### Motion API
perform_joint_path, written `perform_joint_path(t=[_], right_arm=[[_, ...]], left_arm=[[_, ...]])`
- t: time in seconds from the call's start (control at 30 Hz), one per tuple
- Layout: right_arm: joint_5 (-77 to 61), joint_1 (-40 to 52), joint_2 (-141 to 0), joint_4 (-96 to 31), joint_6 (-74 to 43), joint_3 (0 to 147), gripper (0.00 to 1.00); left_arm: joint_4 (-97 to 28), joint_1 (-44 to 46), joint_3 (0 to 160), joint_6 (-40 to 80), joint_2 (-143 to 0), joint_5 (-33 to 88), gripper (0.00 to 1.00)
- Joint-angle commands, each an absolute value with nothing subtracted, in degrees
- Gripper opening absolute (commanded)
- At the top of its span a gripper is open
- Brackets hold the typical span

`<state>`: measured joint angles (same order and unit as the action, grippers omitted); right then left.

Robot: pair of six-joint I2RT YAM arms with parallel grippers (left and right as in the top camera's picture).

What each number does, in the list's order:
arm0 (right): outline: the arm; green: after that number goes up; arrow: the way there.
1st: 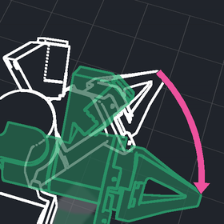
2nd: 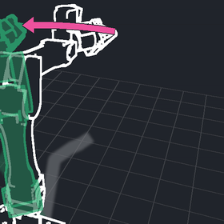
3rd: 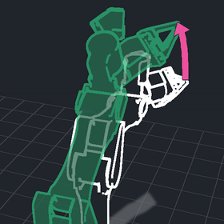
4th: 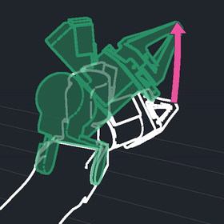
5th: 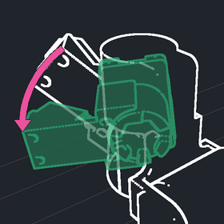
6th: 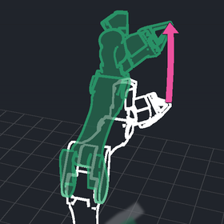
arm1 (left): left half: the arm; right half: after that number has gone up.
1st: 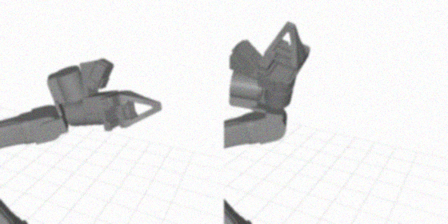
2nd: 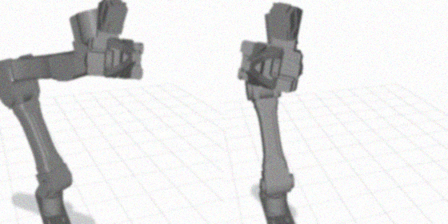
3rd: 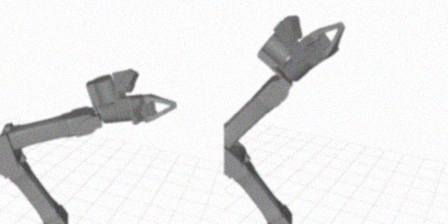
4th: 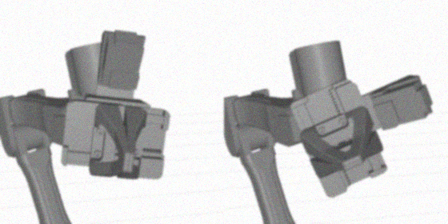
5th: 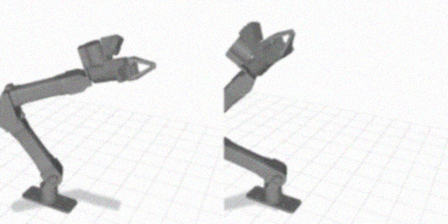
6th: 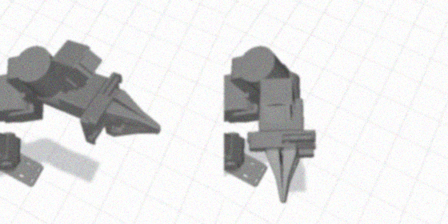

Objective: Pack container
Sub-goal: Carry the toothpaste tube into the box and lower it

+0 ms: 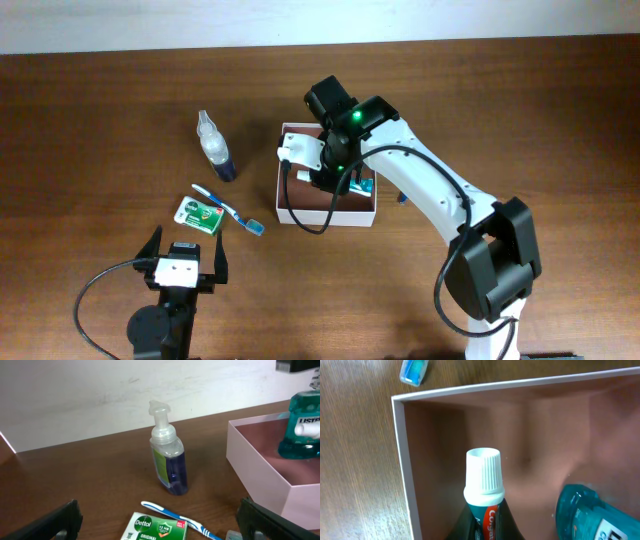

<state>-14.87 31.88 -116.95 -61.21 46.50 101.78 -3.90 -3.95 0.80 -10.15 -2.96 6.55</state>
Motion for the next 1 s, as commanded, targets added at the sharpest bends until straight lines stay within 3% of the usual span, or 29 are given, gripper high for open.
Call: perform_joint_path(t=[0.0,0.4,0.43,0.53,0.63,0.7,0.97], right_arm=[[-14.83,32.29,-118.32,-61.04,49.34,101.3,0.04],[-16.12,32.29,-120.92,-62.43,49.21,101.14,0.05],[-16.12,32.29,-120.92,-62.61,49.06,101.14,0.09],[-16.14,32.29,-120.92,-63.46,49.06,101.14,0.35],[-16.36,32.29,-120.9,-64.36,47.88,101.16,0.52],[-16.36,32.29,-120.7,-64.75,45.91,101.19,0.56],[-16.32,32.29,-116.27,-67.75,41.54,101.32,0.57]], left_arm=[[-4.08,-4.19,0.49,-9.89,-2.85,5.98,0.99],[-4.08,-4.19,0.49,-9.89,-2.83,5.98,0.99],[-4.08,-4.19,0.49,-9.89,-2.85,5.98,0.99],[-4.08,-4.19,0.49,-9.89,-2.85,5.98,0.99],[-4.08,-4.19,0.49,-9.89,-2.85,5.98,0.99],[-4.08,-4.19,0.49,-9.89,-2.85,5.98,0.99],[-4.08,-4.19,0.49,-9.89,-2.85,5.98,0.99]])
